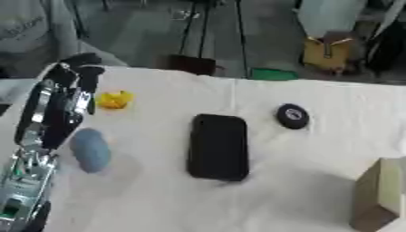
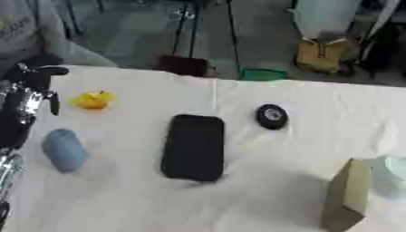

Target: Pick up objects on the table and place them in the box.

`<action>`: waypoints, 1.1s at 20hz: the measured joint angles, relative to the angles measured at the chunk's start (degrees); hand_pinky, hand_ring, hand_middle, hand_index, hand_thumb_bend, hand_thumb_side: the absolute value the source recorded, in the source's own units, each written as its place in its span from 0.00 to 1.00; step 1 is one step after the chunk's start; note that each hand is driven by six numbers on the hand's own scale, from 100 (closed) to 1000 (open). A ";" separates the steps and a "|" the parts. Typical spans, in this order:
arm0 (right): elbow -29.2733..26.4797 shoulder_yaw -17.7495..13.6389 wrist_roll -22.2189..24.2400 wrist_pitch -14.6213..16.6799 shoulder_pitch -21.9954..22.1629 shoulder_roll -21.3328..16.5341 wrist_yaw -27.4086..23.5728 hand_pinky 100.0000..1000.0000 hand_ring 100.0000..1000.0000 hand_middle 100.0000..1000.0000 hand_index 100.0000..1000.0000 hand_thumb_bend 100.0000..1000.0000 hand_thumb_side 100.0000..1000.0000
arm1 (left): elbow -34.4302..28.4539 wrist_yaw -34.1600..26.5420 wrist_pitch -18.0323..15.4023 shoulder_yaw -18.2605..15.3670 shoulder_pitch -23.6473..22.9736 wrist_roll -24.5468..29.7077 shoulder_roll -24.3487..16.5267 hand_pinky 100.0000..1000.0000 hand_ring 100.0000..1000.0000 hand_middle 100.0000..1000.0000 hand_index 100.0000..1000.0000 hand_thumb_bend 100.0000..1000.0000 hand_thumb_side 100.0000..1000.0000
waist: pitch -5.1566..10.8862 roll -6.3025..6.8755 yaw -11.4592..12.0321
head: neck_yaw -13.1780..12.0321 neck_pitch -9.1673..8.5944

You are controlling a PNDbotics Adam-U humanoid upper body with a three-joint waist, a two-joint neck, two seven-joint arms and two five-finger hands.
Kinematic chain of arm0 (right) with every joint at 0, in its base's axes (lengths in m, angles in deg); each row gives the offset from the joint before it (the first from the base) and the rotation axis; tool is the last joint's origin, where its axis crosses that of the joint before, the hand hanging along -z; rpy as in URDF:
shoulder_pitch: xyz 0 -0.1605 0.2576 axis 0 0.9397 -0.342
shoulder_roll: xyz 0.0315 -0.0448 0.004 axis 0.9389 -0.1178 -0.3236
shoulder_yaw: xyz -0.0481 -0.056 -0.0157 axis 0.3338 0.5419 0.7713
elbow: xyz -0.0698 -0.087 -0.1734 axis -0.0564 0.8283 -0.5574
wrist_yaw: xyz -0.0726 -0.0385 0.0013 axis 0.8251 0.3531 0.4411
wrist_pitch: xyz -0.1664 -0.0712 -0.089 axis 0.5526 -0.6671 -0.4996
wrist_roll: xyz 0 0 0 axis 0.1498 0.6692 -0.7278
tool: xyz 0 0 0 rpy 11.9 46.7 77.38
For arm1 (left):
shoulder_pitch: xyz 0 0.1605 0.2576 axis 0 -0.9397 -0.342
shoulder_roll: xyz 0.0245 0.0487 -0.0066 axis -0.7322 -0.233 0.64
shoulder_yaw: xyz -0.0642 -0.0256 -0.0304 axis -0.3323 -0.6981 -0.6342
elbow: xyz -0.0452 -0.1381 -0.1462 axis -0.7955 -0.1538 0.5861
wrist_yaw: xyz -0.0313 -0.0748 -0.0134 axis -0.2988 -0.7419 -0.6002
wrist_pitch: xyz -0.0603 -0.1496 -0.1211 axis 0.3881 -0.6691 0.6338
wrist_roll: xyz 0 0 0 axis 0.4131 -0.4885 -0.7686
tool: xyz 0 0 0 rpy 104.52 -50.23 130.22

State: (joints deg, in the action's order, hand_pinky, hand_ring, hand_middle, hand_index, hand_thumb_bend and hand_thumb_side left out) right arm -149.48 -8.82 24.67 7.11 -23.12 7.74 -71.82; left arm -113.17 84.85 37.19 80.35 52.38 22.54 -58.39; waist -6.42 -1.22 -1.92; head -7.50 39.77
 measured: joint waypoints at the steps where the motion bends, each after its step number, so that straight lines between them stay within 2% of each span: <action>1: 0.00 0.00 0.01 -0.01 0.00 0.01 0.00 0.55 0.55 0.74 0.82 0.55 0.52 | 0.00 0.00 0.00 0.00 0.00 0.00 0.00 0.14 0.72 0.71 0.80 0.31 0.65 | 0.00 0.00 0.02 | 0.01 0.00; 16: 0.00 0.00 0.20 -0.16 0.01 0.08 0.00 0.55 0.55 0.74 0.82 0.55 0.52 | 0.00 0.14 0.01 -0.01 0.01 -0.01 0.00 0.14 0.72 0.71 0.80 0.31 0.65 | -0.03 0.01 0.05 | -0.01 -0.06; 22: 0.00 0.00 0.20 -0.15 0.01 0.08 -0.02 0.55 0.55 0.74 0.82 0.55 0.52 | -0.01 0.23 0.11 -0.05 0.11 0.04 -0.06 0.13 0.73 0.72 0.81 0.30 0.67 | -0.04 0.01 0.06 | -0.29 -0.99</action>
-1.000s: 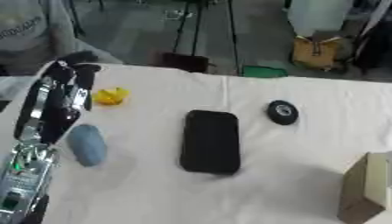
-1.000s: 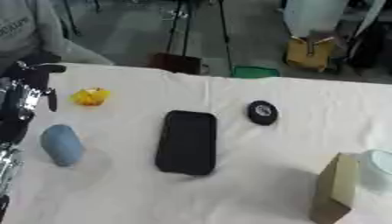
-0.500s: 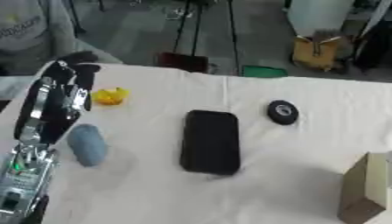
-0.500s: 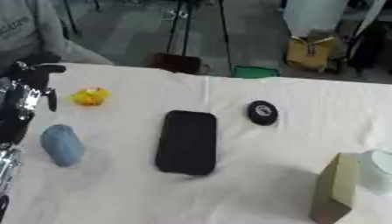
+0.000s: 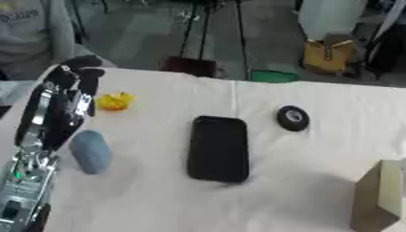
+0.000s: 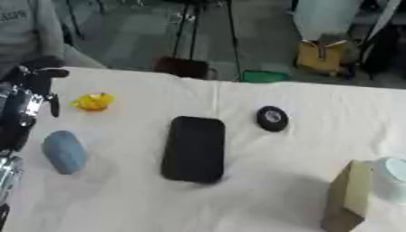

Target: Pick up objects on the table and place them in the box.

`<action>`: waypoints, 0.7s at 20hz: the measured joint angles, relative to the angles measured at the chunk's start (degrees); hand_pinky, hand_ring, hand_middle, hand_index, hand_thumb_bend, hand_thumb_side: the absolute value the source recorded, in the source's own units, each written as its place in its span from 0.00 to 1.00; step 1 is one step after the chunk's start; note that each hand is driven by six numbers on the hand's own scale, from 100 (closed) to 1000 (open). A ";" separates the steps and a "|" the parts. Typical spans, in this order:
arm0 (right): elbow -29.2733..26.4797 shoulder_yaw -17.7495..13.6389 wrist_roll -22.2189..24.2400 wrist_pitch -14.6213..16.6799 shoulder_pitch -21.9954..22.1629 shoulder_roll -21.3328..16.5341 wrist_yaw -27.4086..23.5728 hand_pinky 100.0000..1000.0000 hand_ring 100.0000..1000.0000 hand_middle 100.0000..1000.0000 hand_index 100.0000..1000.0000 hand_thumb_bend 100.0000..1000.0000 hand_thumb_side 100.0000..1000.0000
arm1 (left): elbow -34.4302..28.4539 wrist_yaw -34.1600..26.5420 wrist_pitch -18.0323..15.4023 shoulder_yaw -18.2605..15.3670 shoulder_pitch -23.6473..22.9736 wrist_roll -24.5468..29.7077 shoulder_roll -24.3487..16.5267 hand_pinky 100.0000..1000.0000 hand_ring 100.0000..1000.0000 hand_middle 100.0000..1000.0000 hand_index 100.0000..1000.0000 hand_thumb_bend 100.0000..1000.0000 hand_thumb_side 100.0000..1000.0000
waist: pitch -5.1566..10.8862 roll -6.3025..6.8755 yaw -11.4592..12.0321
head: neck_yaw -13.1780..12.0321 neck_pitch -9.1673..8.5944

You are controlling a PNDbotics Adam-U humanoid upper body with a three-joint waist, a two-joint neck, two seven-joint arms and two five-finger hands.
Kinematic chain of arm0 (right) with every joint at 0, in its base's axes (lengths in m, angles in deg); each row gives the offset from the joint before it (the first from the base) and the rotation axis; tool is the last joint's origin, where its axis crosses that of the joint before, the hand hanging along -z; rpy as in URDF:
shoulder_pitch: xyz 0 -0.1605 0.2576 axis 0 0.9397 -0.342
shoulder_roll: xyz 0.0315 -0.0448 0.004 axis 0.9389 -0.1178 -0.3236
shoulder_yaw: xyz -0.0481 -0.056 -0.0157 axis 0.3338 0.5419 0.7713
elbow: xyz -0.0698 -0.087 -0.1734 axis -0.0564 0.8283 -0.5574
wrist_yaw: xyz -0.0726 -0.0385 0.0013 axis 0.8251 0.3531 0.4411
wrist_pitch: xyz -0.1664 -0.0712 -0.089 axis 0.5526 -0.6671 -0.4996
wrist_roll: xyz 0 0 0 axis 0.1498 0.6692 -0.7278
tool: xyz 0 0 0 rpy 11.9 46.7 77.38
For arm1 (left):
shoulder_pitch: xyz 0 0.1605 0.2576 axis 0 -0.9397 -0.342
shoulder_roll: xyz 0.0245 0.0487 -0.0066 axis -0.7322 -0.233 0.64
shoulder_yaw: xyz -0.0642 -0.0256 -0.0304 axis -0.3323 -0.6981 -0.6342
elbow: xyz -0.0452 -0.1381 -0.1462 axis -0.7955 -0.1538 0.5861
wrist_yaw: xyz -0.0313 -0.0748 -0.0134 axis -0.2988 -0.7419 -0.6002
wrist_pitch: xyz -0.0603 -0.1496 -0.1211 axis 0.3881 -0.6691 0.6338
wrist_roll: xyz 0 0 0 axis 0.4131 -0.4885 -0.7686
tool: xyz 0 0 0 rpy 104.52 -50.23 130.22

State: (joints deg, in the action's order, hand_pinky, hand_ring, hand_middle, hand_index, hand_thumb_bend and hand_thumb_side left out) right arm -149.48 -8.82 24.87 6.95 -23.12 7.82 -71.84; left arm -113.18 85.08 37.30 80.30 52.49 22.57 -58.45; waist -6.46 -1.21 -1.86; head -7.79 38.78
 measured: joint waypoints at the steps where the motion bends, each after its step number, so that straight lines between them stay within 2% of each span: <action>1: 0.00 0.00 0.00 0.00 0.00 0.00 0.00 0.55 0.55 0.74 0.82 0.55 0.52 | 0.00 0.17 0.21 -0.10 0.10 0.08 -0.09 0.13 0.73 0.72 0.81 0.30 0.67 | 0.00 0.00 0.00 | -0.02 -0.02; 4: 0.00 0.00 0.00 0.00 0.00 0.00 0.00 0.55 0.55 0.74 0.82 0.55 0.52 | 0.00 1.00 1.09 -0.48 0.64 0.20 -0.81 0.14 0.74 0.73 0.85 0.29 0.67 | 0.00 0.00 -0.03 | -0.02 -0.21; 9: 0.00 0.00 0.01 -0.01 0.00 0.01 -0.01 0.55 0.55 0.74 0.82 0.55 0.52 | -0.28 2.31 2.26 -0.99 0.94 -0.19 -1.22 0.13 0.74 0.73 0.84 0.26 0.67 | 0.00 0.00 -0.04 | -0.17 -0.77; 14: 0.00 0.00 0.02 -0.02 0.02 0.02 -0.01 0.55 0.55 0.74 0.82 0.55 0.52 | -0.74 4.70 3.60 -2.15 0.91 0.60 -2.79 0.13 0.74 0.73 0.84 0.28 0.62 | 0.00 0.05 -0.04 | -0.21 -0.99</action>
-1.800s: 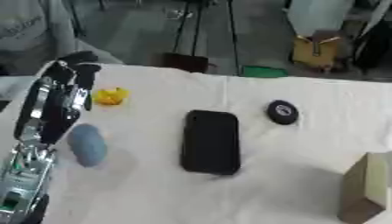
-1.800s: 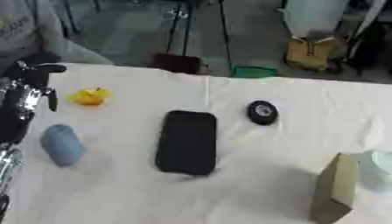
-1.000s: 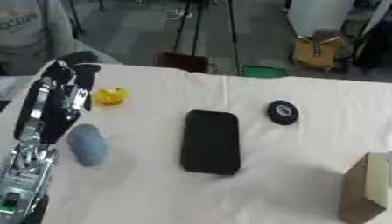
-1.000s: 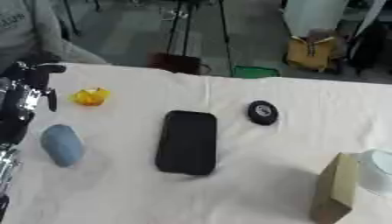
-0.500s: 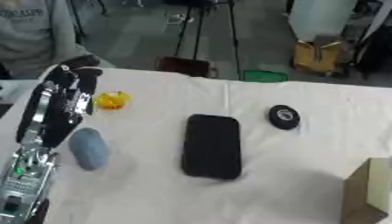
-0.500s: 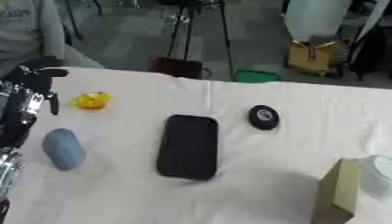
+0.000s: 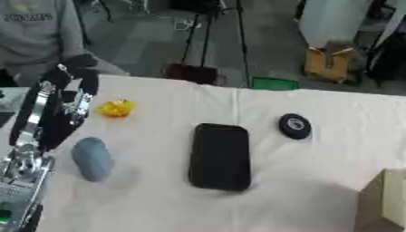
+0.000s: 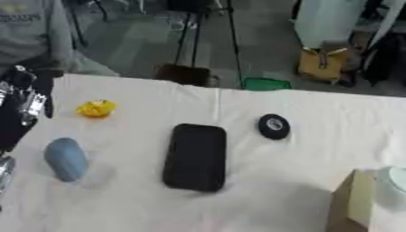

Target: Pick up objects on the table and place them in the box.

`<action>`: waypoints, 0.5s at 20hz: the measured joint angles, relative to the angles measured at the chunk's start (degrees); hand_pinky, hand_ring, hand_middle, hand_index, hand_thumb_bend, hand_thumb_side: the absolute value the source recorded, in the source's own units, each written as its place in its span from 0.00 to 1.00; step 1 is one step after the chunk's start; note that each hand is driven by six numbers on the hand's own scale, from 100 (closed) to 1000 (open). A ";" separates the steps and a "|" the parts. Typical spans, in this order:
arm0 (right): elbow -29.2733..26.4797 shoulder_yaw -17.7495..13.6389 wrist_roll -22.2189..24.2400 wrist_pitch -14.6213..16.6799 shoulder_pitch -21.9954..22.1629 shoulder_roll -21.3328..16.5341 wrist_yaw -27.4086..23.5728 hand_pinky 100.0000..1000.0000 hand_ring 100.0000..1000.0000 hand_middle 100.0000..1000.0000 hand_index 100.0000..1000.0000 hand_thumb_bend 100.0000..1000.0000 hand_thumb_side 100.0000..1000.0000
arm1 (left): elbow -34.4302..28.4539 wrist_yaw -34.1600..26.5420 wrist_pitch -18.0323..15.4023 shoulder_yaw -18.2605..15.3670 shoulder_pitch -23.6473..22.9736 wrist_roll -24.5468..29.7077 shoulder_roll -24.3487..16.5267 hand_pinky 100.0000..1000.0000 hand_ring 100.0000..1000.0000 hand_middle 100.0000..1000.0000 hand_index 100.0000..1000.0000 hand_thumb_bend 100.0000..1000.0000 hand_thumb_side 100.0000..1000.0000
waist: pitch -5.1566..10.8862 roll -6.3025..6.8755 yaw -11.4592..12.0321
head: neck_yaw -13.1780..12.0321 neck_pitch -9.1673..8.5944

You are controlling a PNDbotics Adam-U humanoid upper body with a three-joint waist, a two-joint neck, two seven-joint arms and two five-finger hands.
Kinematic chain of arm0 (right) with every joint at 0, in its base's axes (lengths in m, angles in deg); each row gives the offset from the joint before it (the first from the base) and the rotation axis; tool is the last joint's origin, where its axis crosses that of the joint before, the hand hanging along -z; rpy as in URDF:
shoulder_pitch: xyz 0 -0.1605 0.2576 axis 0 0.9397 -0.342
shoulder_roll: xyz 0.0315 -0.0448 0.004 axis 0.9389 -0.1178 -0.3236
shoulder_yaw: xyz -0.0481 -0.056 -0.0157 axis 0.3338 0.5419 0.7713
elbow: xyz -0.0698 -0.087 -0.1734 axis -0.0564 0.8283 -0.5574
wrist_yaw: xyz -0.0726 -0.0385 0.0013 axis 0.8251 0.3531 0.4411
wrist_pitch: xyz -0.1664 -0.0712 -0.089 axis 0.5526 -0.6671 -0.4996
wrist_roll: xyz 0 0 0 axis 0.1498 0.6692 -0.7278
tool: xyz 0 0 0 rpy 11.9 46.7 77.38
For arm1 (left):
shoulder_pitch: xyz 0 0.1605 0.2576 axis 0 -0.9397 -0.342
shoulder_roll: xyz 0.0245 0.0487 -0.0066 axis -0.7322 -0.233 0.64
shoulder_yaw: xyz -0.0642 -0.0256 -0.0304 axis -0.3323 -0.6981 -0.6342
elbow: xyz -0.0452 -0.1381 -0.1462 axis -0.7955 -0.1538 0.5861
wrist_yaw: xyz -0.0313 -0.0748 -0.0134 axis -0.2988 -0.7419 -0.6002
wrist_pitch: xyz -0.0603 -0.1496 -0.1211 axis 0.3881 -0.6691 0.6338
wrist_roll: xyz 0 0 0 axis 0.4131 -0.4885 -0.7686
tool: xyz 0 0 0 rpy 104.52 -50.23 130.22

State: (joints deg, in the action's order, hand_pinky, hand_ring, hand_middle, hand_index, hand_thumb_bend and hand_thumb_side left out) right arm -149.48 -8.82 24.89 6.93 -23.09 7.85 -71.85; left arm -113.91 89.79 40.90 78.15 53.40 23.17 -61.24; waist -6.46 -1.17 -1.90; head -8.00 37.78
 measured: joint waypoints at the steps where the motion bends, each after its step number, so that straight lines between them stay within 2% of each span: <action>1: 0.00 0.00 0.00 0.00 0.01 0.02 0.00 0.55 0.55 0.74 0.82 0.55 0.52 | -0.12 0.40 0.19 -0.15 -0.01 0.18 -0.27 0.13 0.74 0.73 0.84 0.28 0.61 | 0.00 0.00 0.00 | 0.00 -0.04; 10: 0.00 0.00 0.00 0.00 0.16 0.39 0.00 0.55 0.55 0.74 0.83 0.55 0.52 | -0.85 0.98 0.49 -0.31 -0.11 0.50 -0.67 0.13 0.74 0.73 0.84 0.29 0.61 | 0.00 -0.01 0.03 | 0.12 -0.11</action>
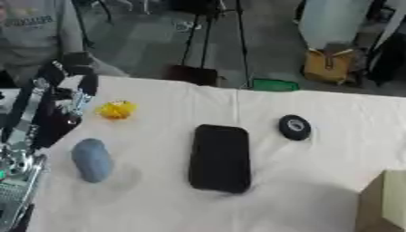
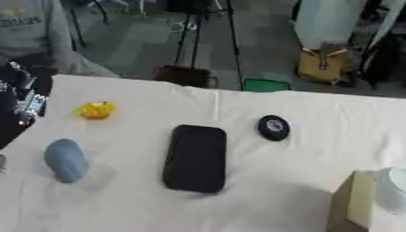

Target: Pick up objects on the table and place them in the box.

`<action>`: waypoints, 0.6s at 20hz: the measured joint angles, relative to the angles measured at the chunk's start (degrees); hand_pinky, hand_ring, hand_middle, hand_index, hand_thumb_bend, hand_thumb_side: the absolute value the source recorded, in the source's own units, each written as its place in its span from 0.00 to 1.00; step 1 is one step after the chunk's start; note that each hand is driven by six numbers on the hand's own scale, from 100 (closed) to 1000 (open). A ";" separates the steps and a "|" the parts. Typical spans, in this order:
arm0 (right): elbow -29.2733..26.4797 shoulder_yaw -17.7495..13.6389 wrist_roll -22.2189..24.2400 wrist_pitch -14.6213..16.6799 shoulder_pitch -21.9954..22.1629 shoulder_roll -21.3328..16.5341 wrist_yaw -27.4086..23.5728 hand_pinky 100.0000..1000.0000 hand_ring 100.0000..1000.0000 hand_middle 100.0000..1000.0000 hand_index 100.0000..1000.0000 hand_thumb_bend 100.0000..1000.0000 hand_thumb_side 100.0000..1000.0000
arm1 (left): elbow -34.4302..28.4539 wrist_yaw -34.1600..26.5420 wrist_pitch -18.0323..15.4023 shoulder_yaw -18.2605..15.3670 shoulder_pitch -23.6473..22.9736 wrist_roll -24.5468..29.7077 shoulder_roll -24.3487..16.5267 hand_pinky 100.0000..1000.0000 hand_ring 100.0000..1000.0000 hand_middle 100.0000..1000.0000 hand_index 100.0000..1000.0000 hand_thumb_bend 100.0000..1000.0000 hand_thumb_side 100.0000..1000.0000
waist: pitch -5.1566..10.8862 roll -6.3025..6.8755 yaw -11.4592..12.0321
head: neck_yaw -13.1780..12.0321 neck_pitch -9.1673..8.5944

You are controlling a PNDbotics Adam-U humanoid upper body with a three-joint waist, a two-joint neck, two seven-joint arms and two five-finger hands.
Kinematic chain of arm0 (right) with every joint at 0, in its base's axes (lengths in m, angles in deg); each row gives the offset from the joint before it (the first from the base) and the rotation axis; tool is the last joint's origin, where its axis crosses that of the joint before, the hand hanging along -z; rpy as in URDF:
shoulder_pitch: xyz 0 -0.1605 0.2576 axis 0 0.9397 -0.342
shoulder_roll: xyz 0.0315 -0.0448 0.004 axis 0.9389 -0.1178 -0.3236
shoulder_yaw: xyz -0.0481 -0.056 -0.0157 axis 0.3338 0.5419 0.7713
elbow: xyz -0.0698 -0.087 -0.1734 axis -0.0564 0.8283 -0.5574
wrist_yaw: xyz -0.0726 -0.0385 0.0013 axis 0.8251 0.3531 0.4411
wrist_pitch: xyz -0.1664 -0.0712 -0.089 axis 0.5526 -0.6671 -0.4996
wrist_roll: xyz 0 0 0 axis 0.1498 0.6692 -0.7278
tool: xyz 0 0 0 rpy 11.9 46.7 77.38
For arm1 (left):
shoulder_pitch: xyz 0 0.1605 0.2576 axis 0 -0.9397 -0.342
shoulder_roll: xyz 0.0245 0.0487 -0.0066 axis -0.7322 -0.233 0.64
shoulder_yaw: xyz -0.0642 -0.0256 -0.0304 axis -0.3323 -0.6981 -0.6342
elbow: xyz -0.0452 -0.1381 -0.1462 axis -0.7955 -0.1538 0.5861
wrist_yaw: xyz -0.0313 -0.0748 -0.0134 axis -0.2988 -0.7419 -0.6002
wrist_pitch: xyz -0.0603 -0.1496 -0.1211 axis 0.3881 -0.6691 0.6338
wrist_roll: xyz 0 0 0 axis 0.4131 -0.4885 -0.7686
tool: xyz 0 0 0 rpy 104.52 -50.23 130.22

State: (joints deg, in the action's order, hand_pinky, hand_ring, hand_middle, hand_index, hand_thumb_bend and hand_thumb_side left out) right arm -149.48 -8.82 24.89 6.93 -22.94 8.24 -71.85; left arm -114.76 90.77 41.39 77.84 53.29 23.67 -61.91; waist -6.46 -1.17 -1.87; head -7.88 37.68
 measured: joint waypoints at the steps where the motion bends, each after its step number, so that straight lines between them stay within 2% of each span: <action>1: 0.00 0.00 0.00 0.00 0.02 0.00 0.00 0.55 0.55 0.74 0.83 0.55 0.52 | -0.01 0.00 -0.01 0.00 -0.07 0.01 0.00 0.13 0.74 0.73 0.84 0.29 0.61 | 0.00 0.00 0.02 | 0.08 0.12; 8: 0.00 0.00 0.00 0.00 0.07 0.00 0.00 0.55 0.55 0.74 0.83 0.56 0.52 | -0.16 0.24 -0.03 -0.20 -0.25 0.24 -0.15 0.13 0.74 0.73 0.84 0.30 0.58 | 0.00 0.02 0.08 | 0.35 0.19; 12: 0.00 0.00 0.02 -0.02 0.16 0.00 0.00 0.55 0.55 0.74 0.83 0.55 0.52 | -0.21 1.34 0.40 -0.31 -0.70 1.64 -2.12 0.11 0.76 0.76 0.86 0.26 0.53 | 0.00 0.10 0.08 | 0.55 1.03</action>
State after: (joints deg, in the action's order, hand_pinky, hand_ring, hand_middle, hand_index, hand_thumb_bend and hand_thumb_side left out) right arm -149.48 -8.82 24.91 6.91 -22.78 8.24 -71.85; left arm -114.97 92.11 41.79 77.54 52.59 25.31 -64.03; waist -6.45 -1.07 -1.79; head -7.33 38.70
